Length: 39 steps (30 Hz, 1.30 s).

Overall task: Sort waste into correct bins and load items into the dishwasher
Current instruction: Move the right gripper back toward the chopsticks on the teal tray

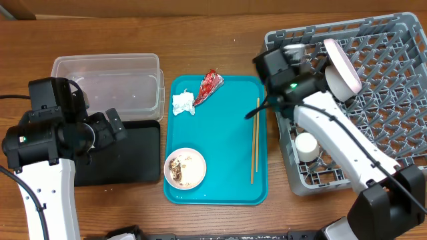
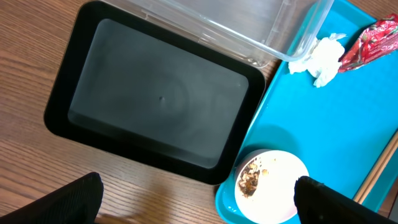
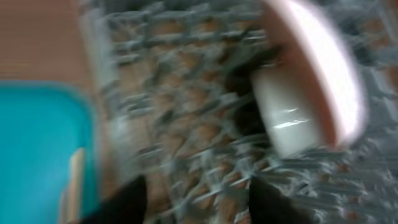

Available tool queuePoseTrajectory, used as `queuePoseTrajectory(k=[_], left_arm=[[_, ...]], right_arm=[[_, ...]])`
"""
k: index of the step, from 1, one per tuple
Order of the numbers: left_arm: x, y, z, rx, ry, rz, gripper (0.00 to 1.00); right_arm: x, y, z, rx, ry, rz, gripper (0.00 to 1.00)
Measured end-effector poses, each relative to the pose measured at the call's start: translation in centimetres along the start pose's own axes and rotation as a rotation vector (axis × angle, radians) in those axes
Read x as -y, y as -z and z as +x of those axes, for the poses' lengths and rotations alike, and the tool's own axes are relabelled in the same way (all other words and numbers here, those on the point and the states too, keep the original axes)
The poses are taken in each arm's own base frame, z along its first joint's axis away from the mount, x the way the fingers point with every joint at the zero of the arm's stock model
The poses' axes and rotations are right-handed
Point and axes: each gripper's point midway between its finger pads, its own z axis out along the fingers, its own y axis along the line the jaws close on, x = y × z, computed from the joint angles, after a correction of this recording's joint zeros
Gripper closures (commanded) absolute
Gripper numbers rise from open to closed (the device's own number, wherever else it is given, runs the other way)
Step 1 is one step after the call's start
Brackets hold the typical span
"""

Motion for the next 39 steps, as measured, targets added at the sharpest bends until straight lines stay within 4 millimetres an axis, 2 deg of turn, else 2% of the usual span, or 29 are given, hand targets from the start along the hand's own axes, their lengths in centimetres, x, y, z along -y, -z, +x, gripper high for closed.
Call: queuePoseTrajectory(k=[1, 4, 8, 11, 15, 19, 23, 27, 31, 36, 39], left_arm=[[0.0, 0.0, 0.0, 0.000, 0.000, 0.000, 0.00], [0.0, 0.0, 0.0, 0.000, 0.000, 0.000, 0.00], [0.0, 0.0, 0.0, 0.000, 0.000, 0.000, 0.00], [0.0, 0.0, 0.0, -0.001, 0.000, 0.000, 0.00], [0.0, 0.0, 0.0, 0.000, 0.000, 0.000, 0.00], [0.0, 0.0, 0.0, -0.001, 0.000, 0.000, 0.00], [0.0, 0.0, 0.0, -0.001, 0.000, 0.000, 0.00], [0.0, 0.0, 0.0, -0.001, 0.000, 0.000, 0.00], [0.0, 0.0, 0.0, -0.001, 0.000, 0.000, 0.00], [0.0, 0.0, 0.0, -0.001, 0.000, 0.000, 0.00], [0.0, 0.0, 0.0, -0.001, 0.000, 0.000, 0.00]], right_arm=[[-1.0, 0.2, 0.5, -0.020, 0.009, -0.044, 0.84], [-3.4, 0.6, 1.8, -0.087, 0.023, -0.183, 0.96], [-5.8, 1.2, 3.1, -0.151, 0.044, -0.336, 0.96], [-7.0, 0.8, 3.3, -0.154, 0.043, -0.395, 0.96], [-7.2, -2.1, 3.2, -0.172, 0.014, -0.393, 0.96], [-6.1, -5.9, 3.1, -0.192, -0.042, -0.361, 0.96], [-5.3, -7.2, 1.2, -0.143, -0.114, -0.404, 0.96], [-5.2, -7.3, 0.6, -0.144, -0.148, -0.462, 0.85], [-5.6, -6.5, 1.4, -0.196, -0.124, -0.510, 0.76], [-6.0, -5.0, 3.2, -0.274, -0.080, -0.550, 0.63], [-6.2, -2.8, 5.3, -0.347, -0.027, -0.559, 0.61]])
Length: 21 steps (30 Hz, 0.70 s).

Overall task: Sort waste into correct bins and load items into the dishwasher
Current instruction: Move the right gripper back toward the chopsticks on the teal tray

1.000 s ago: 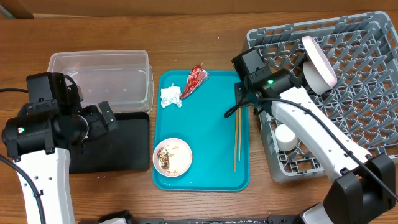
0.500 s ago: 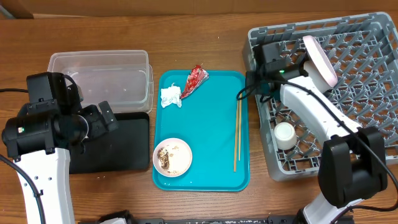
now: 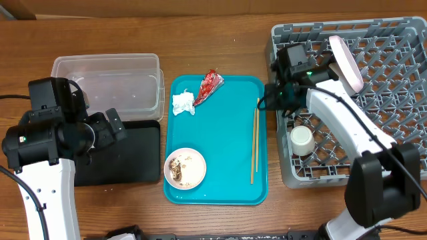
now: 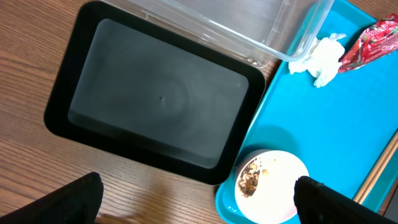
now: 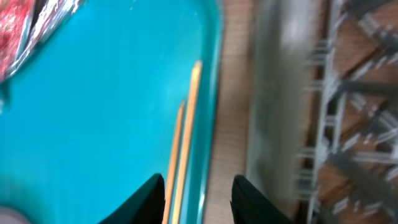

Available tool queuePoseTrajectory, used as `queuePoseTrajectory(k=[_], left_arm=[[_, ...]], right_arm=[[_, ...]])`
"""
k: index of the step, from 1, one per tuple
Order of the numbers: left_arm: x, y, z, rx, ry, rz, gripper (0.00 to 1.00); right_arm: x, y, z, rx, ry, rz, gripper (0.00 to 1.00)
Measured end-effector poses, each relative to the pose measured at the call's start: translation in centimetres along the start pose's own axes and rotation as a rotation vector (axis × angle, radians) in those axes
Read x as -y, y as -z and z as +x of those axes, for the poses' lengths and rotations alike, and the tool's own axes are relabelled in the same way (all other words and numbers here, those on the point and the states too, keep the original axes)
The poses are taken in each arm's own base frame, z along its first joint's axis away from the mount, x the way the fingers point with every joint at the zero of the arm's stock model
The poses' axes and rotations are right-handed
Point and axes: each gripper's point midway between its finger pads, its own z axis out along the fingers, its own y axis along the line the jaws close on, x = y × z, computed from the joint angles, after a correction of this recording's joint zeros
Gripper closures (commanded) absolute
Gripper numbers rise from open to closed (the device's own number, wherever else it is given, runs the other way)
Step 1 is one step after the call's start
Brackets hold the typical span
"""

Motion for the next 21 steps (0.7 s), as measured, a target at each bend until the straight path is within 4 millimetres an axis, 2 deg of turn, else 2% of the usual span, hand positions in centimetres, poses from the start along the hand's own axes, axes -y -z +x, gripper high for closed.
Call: queuePoseTrajectory(k=[5, 9, 12, 16, 21], left_arm=[[0.0, 0.0, 0.0, 0.000, 0.000, 0.000, 0.00], [0.0, 0.0, 0.0, 0.000, 0.000, 0.000, 0.00], [0.0, 0.0, 0.0, 0.000, 0.000, 0.000, 0.00], [0.0, 0.0, 0.0, 0.000, 0.000, 0.000, 0.00], [0.0, 0.0, 0.0, 0.000, 0.000, 0.000, 0.00]], right_arm=[[-3.1, 1.2, 4.8, -0.143, 0.085, -0.013, 0.60], [-6.3, 0.9, 6.3, -0.157, 0.165, -0.034, 0.60], [-7.8, -0.3, 7.4, -0.144, 0.194, -0.018, 0.62], [-7.5, -2.2, 8.8, -0.125, 0.177, 0.050, 0.68], [-5.6, -3.9, 8.6, -0.106, 0.111, 0.128, 0.68]])
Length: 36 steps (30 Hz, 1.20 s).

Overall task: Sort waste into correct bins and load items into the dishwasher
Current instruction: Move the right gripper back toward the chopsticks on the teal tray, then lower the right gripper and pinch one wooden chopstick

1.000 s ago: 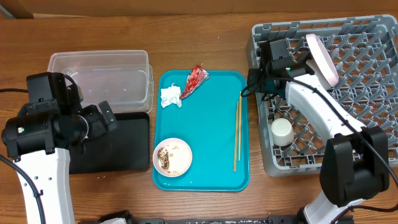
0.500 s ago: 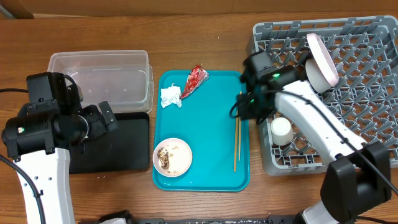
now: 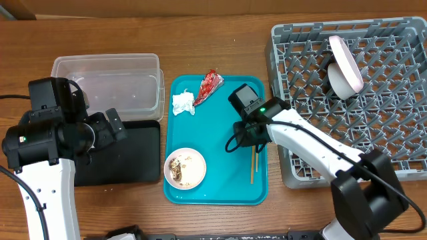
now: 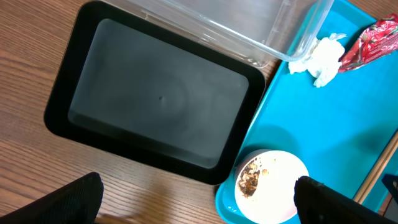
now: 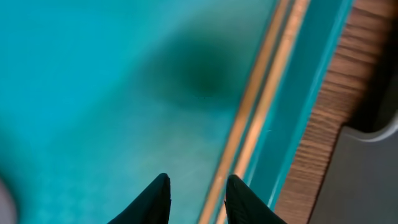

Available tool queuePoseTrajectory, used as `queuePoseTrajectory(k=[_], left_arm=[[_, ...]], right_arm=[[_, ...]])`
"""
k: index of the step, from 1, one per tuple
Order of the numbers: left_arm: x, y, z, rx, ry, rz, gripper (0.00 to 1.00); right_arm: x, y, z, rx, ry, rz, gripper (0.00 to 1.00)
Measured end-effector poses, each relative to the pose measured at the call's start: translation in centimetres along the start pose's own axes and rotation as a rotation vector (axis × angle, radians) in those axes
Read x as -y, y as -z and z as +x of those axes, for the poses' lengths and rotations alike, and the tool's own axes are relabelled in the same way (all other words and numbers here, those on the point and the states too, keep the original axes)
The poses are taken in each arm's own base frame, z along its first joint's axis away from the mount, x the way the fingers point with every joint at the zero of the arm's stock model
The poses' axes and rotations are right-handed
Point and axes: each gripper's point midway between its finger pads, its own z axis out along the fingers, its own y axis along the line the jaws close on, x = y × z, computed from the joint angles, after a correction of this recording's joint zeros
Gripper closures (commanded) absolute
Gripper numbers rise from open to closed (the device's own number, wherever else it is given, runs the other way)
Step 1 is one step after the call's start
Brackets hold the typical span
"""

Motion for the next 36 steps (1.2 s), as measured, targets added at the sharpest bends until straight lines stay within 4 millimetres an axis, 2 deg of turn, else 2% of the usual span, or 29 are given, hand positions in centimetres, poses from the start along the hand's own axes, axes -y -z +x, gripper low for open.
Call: queuePoseTrajectory(k=[6, 10, 13, 21, 22, 26, 33, 36], left_arm=[[0.0, 0.0, 0.0, 0.000, 0.000, 0.000, 0.00], [0.0, 0.0, 0.0, 0.000, 0.000, 0.000, 0.00], [0.0, 0.0, 0.0, 0.000, 0.000, 0.000, 0.00], [0.0, 0.0, 0.0, 0.000, 0.000, 0.000, 0.00], [0.0, 0.0, 0.0, 0.000, 0.000, 0.000, 0.00], [0.0, 0.0, 0.0, 0.000, 0.000, 0.000, 0.00], [0.0, 0.0, 0.0, 0.000, 0.000, 0.000, 0.00], [0.0, 0.0, 0.0, 0.000, 0.000, 0.000, 0.00]], right_arm=[[0.8, -1.7, 0.2, -0.030, -0.022, 0.045, 0.69], [0.9, -2.1, 0.4, -0.040, -0.025, 0.053, 0.69], [0.9, -2.9, 0.5, -0.057, -0.024, 0.057, 0.75], [0.9, -4.2, 1.2, -0.101, -0.024, 0.060, 0.75], [0.9, -4.3, 1.2, -0.102, -0.024, 0.060, 0.76], [0.6, -4.3, 1.2, -0.106, -0.016, 0.047, 0.96], [0.4, -4.0, 1.7, -0.139, 0.025, 0.057, 0.96], [0.4, -3.2, 1.8, -0.158, 0.037, 0.064, 0.96]])
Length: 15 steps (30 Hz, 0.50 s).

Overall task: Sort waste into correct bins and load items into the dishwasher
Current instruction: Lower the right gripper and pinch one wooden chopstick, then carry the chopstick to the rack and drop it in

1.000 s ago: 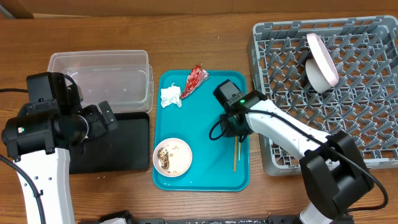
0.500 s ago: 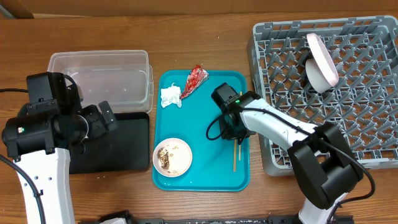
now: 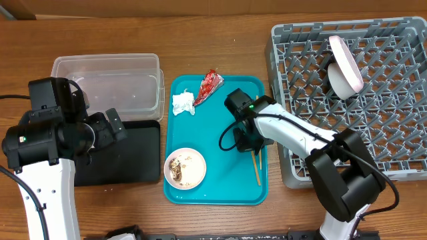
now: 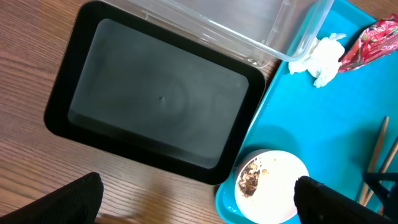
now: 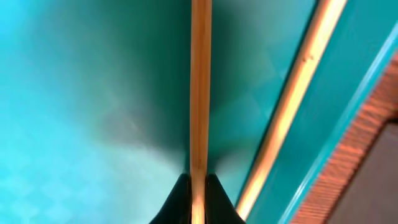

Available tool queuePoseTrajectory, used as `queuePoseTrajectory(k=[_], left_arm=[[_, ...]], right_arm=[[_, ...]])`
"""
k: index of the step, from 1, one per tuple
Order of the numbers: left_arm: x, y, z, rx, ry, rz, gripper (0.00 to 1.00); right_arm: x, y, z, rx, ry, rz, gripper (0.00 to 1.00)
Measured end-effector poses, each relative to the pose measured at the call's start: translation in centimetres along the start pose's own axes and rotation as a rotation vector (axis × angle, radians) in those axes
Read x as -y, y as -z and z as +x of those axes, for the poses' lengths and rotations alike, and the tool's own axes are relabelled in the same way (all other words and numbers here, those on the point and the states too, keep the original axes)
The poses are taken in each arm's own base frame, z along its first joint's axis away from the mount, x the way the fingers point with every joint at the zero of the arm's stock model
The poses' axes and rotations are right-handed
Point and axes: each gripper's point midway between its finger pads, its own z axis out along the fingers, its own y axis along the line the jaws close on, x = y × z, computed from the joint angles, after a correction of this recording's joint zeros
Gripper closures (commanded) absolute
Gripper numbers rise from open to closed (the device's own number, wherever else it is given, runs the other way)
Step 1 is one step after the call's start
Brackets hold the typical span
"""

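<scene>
Down on the right side of the teal tray (image 3: 220, 123), my right gripper (image 5: 199, 190) is shut on one wooden chopstick (image 5: 200, 74). That stick lies tilted in the overhead view, its free end (image 3: 256, 170) sticking out below the gripper (image 3: 249, 143). A second chopstick (image 5: 298, 93) rests along the tray's right rim. The tray also holds a white bowl (image 3: 185, 167) with food scraps, a crumpled napkin (image 3: 183, 103) and a red wrapper (image 3: 209, 85). Over the table edge by the black bin (image 4: 161, 99), my left gripper (image 4: 196, 198) hangs open and empty.
A clear plastic container (image 3: 110, 83) stands behind the black bin on the left. The grey dish rack (image 3: 373, 127) fills the right side, with a pink plate (image 3: 343, 63) standing in it. A strip of bare wood separates the tray from the rack.
My right gripper was open just above the two chopsticks; now it is shut on one of them. That stick has turned out of line with the other. The left arm has not moved.
My right gripper was at the dish rack's left end. Then it was over the gap between rack and tray, near the chopsticks' far end. Then it hung open low over the chopsticks, and now holds one. The left arm stayed still throughout.
</scene>
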Motion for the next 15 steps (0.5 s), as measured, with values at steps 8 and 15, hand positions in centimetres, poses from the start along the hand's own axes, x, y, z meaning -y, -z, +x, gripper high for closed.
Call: queuePoseTrajectory(k=[8, 15], left_arm=[[0.0, 0.0, 0.0, 0.000, 0.000, 0.000, 0.00], [0.0, 0.0, 0.0, 0.000, 0.000, 0.000, 0.00]], right_arm=[[-0.2, 9.5, -5.6, 0.284, -0.036, -0.072, 0.96], [8.8, 19.3, -12.2, 0.688, -0.245, 0.009, 0.96]])
